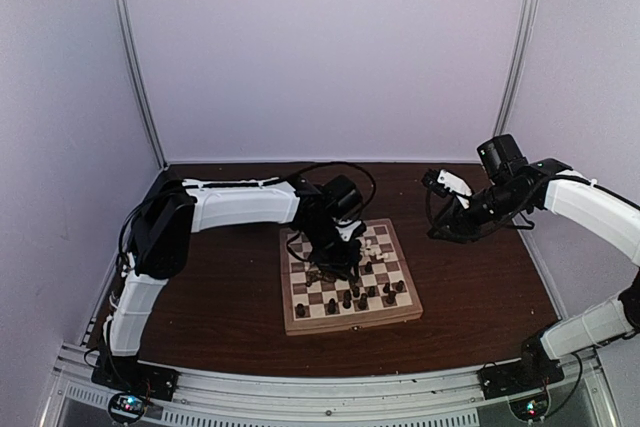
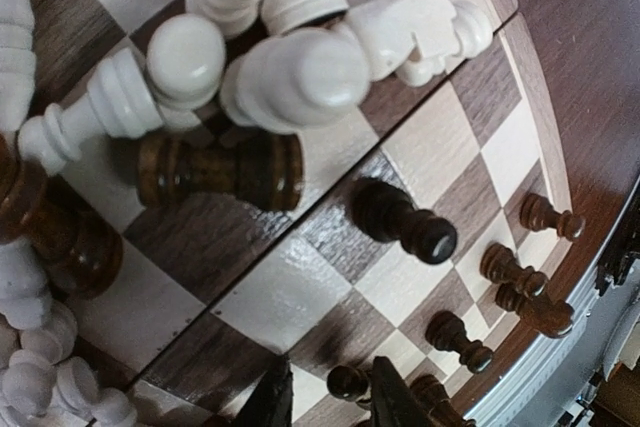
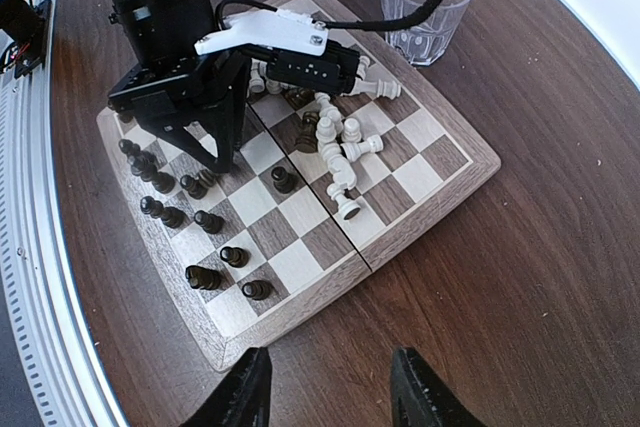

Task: Set up the chess pieces on the board
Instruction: Pick up the pawn from the chessboard.

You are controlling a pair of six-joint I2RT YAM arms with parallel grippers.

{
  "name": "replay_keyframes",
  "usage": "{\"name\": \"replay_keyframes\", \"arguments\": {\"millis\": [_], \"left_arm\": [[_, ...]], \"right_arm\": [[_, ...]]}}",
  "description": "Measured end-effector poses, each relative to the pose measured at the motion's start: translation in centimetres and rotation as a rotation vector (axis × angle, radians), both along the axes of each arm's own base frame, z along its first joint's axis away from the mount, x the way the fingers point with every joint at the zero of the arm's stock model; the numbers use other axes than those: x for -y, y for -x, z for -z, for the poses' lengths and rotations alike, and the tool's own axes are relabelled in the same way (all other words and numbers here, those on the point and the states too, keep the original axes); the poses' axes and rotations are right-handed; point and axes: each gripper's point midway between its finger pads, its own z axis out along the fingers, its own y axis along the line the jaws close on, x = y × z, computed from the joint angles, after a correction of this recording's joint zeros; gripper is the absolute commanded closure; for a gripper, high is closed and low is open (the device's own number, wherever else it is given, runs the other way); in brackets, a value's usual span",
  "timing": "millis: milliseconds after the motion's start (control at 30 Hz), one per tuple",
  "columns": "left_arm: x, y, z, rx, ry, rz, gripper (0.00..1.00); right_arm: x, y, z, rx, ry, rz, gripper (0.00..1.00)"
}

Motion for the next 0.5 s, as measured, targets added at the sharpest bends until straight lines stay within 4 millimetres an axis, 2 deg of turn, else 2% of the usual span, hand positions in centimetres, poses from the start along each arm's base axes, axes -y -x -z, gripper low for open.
{"name": "replay_keyframes", "arguments": {"millis": [500], "left_arm": [[0.53, 0.79, 0.28, -0.057, 0.021, -0.001, 0.86]], "right_arm": [[0.01, 0.03, 0.06, -0.002, 0.001, 0.0, 0.57]]}}
